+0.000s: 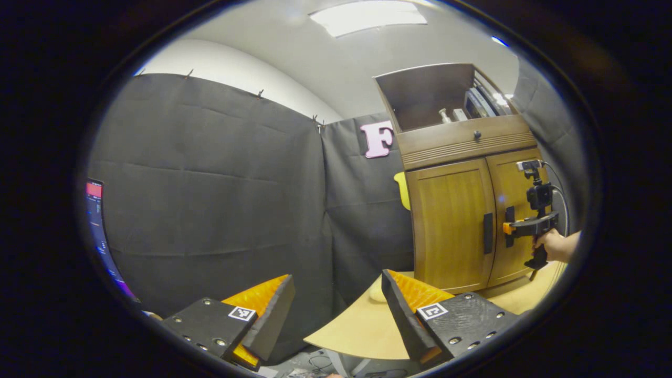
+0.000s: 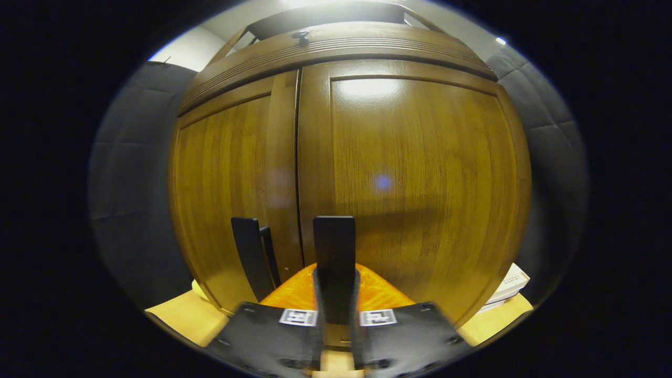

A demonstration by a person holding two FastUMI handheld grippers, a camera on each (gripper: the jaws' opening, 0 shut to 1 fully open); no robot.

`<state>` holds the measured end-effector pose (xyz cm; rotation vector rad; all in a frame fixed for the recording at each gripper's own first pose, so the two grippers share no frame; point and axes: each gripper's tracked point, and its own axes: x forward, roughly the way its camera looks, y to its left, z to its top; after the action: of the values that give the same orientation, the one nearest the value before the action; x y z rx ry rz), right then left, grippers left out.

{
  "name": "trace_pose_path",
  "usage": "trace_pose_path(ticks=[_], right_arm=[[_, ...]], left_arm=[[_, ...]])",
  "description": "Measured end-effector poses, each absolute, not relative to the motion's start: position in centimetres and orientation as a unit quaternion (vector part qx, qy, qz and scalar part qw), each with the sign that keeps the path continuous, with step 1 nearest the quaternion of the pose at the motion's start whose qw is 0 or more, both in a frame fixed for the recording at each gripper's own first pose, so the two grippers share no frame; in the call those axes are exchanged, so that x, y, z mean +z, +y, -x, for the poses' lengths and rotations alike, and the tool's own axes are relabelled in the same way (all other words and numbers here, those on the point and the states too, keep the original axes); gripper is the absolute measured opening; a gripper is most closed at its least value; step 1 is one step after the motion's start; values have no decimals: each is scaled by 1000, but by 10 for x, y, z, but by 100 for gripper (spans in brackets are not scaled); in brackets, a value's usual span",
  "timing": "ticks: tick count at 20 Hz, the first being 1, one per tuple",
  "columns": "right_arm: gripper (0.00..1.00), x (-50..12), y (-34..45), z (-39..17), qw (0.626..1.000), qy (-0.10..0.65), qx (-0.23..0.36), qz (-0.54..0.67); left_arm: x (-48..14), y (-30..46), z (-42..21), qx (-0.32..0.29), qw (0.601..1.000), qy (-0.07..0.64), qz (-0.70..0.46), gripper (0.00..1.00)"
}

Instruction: Open the right door of the double-door shoe cabinet with the right hand, and open the left door with the left hand.

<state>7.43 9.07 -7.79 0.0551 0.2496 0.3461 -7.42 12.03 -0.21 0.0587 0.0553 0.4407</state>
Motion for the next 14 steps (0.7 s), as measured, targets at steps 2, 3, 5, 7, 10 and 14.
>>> trace_pose_path(ticks=[2, 3, 5, 7, 10, 14], right_arm=[[10, -75, 87, -67, 977, 124, 172, -18], [10, -75, 85, -63, 977, 125, 172, -19], [10, -74, 84, -56, 976, 127, 177, -28], [13, -72, 82, -48, 975, 127, 182, -29], [13, -71, 76, -35, 973, 129, 189, -32], [16, -69, 70, -21, 971, 131, 197, -33]], left_arm=[[1, 119, 73, 211, 977, 26, -29, 96], [1, 118, 72, 207, 978, 24, -29, 96], [2, 117, 69, 197, 980, 21, -28, 96], [1, 116, 66, 186, 982, 19, -25, 96], [0, 113, 61, 168, 985, 16, -20, 96], [0, 108, 57, 144, 989, 10, -18, 96]])
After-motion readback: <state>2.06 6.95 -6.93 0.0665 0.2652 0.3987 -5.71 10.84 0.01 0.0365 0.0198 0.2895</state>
